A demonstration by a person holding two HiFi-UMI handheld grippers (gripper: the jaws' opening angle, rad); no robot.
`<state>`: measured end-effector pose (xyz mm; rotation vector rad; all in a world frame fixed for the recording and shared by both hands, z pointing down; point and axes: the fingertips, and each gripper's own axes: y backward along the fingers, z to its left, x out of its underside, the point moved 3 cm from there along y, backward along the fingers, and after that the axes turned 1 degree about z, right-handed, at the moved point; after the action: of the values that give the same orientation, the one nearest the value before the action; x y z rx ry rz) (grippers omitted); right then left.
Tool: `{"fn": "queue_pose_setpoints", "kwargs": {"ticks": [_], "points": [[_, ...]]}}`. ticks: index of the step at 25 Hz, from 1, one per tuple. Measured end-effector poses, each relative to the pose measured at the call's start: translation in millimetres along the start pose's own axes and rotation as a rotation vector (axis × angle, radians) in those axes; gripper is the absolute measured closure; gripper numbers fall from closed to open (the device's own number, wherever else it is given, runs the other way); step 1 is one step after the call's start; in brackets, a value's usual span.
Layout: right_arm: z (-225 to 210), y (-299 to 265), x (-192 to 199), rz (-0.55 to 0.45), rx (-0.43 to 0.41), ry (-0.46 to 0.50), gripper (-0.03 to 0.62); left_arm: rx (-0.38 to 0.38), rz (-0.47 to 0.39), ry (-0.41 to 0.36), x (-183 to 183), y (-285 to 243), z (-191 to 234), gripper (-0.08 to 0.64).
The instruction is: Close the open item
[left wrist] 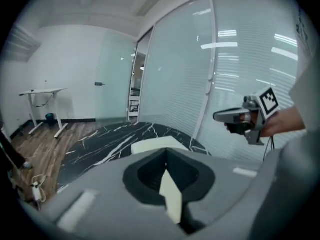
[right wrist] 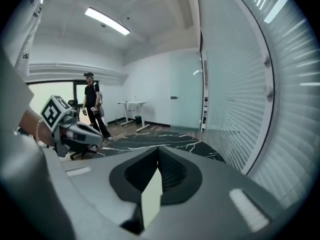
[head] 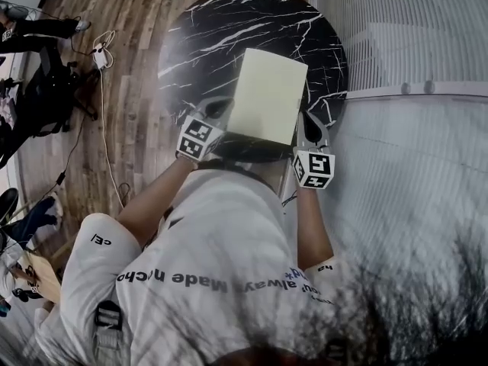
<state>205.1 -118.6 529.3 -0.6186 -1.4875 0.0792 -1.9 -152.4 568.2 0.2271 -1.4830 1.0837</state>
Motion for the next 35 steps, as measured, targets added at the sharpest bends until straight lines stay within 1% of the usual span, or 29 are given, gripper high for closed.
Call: {"fn": "queue_pose_setpoints", "kwargs": {"ticks": [2,8,11,14,19,25,29,35], "points": [[11,15,-24,-0.047,-0.008,0.020,0.591,-0.013,-0.061,0.017,-24,18,-1,0.557],[30,58,-87,-0.150,-0.007,0.058,0.591,-0.034,-0.217,0.003,-89,71,-10,0.557],[38,75,-112,-0.181,-0.009,0.079,0.591,-0.032,-0.278,-0.019,-119,91,-21,0.557],[48,91,-134,-0.212,-0.029,0.117,0.591,-0.030,-0.335,-0.042,-145,109,-34,0.557],[71,114,-169,-0.268,-0.075,0.138,0.591,-0.023,-0.429,-0.034,-181,141,-53,0.557],[90,129,-193,-0.310,-0.108,0.148,0.591,-0.018,-0.477,-0.071,-206,164,-69,0.557],[97,129,-196,-0.305,-0.115,0.171,0.591,-0.018,-0.478,-0.081,-205,165,-74,0.557],[99,124,-196,-0.300,-0.121,0.168,0.591,-0.009,-0.466,-0.070,-200,160,-72,0.557]]}}
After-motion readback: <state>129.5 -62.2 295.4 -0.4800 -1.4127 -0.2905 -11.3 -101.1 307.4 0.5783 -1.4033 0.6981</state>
